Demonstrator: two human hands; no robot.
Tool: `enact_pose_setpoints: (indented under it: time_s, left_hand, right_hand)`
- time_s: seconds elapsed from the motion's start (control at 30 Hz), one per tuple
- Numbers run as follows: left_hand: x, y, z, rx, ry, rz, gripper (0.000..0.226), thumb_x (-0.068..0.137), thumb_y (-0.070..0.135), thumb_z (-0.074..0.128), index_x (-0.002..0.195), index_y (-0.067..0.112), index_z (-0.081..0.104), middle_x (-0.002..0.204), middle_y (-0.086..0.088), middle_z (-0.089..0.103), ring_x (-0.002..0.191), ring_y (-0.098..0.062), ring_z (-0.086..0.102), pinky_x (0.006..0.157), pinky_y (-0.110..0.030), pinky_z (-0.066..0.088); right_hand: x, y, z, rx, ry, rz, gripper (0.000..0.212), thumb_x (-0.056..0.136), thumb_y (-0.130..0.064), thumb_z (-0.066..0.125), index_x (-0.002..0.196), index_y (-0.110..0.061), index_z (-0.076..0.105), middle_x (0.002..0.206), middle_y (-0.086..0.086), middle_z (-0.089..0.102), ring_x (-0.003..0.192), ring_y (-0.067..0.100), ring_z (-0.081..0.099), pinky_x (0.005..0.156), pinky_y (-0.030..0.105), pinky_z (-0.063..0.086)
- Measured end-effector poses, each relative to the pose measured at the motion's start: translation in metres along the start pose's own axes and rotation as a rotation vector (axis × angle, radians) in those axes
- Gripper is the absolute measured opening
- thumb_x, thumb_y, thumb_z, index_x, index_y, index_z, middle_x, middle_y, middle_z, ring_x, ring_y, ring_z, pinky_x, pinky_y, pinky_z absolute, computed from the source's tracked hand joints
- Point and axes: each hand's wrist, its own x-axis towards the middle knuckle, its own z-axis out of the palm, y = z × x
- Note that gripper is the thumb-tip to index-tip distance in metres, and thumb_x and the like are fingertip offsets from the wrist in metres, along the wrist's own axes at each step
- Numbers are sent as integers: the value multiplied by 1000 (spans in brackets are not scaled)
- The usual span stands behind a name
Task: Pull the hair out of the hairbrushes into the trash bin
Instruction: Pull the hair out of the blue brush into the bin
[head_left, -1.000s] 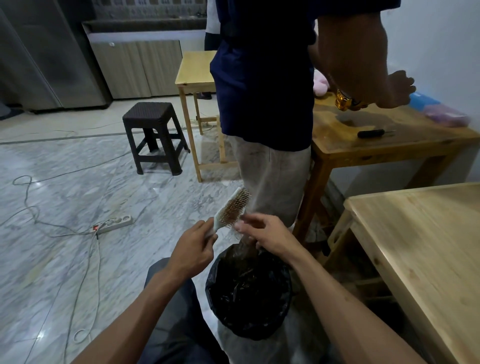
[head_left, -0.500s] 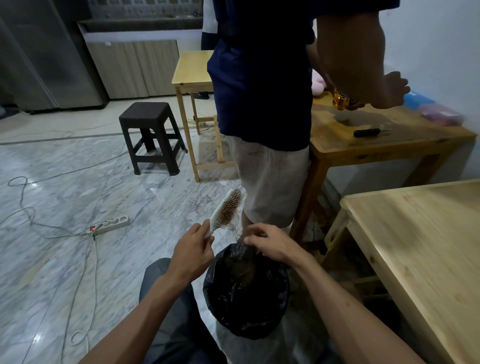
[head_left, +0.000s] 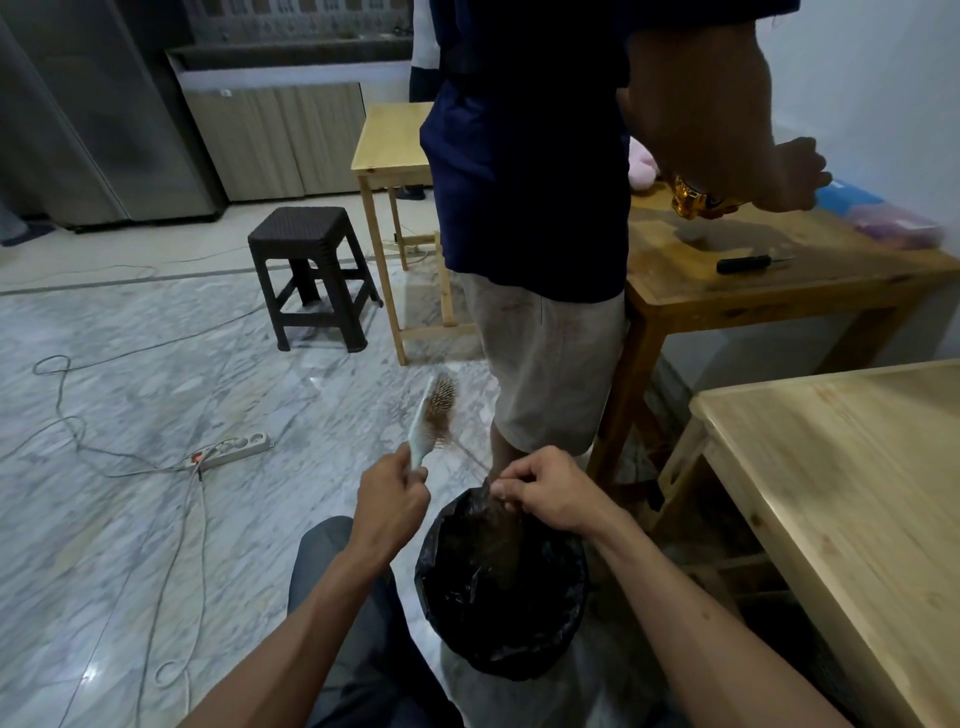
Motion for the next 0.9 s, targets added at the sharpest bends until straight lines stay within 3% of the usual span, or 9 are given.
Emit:
enact_pose_setpoints:
  time_s: [0.23, 0.3, 0.37, 0.47, 0.53, 0.6, 0.67, 0.73, 0.9]
  left_hand:
    - [12, -8, -11, -7, 36, -90, 11, 92, 8, 50, 86, 0, 56, 62, -12, 49, 51, -20, 38, 49, -34, 30]
    - [10, -4, -13, 51, 41, 2, 15, 92, 6, 52, 77, 8, 49, 64, -9, 50, 52, -21, 40, 50, -32, 29]
    - [5, 1, -14, 121, 53, 110, 21, 93, 6, 54, 75, 9, 42, 65, -4, 44, 56, -20, 39, 50, -33, 26]
    - [2, 1, -11, 167, 49, 236, 4, 93, 7, 58, 95, 6, 54, 71, 1, 42, 60, -21, 39, 53, -33, 26]
    - [0, 3, -8, 204, 32, 294, 30, 93, 10, 59, 123, 5, 57, 79, 2, 45, 64, -22, 43, 56, -32, 33]
    - [-2, 7, -6, 200, 25, 364, 42, 91, 15, 57, 133, 6, 54, 85, 2, 48, 64, -23, 47, 53, -36, 41]
    - [-6, 12, -5, 196, 1, 395, 45, 89, 17, 55, 133, 7, 54, 87, -1, 52, 64, -24, 49, 52, -38, 45]
    - [-6, 14, -3, 198, 12, 387, 43, 89, 16, 55, 131, 6, 55, 86, -1, 51, 65, -24, 47, 53, -37, 43]
    - [0, 2, -5, 211, 16, 178, 12, 91, 8, 57, 104, 7, 57, 76, -2, 46, 66, -27, 44, 56, -34, 28]
  right_hand:
    - [-6, 10, -3, -158, -28, 101, 19, 93, -33, 74, 85, -18, 84, 74, -3, 78, 64, -2, 65, 69, 27, 55]
    - [-4, 9, -4, -266, -49, 105, 22, 92, -33, 72, 109, -23, 81, 102, -5, 79, 94, 5, 71, 87, 31, 57]
    - [-1, 6, -3, -342, -69, 103, 52, 87, -37, 67, 138, -25, 66, 139, 0, 65, 120, 18, 64, 103, 37, 52]
    - [4, -5, -4, -201, 109, 104, 76, 84, -49, 63, 154, -28, 45, 153, 1, 44, 133, 23, 54, 109, 42, 47]
    - [8, -12, -2, 18, 155, 111, 87, 79, -63, 68, 155, -31, 41, 152, -3, 44, 131, 22, 56, 105, 46, 52]
    - [11, -18, -1, 234, 97, 125, 96, 74, -72, 74, 155, -30, 41, 146, -6, 56, 110, 16, 70, 90, 43, 59]
    - [12, -19, 2, 314, 39, 94, 72, 82, -59, 79, 142, -25, 58, 112, -9, 75, 73, 4, 71, 65, 28, 55]
    - [11, -18, 7, 304, 80, 68, 29, 92, -38, 77, 110, -16, 77, 76, -9, 76, 56, 5, 62, 53, 22, 49]
    - [7, -9, 8, 309, 246, 22, 12, 94, -21, 77, 94, -11, 84, 62, -5, 72, 51, 1, 59, 54, 14, 47]
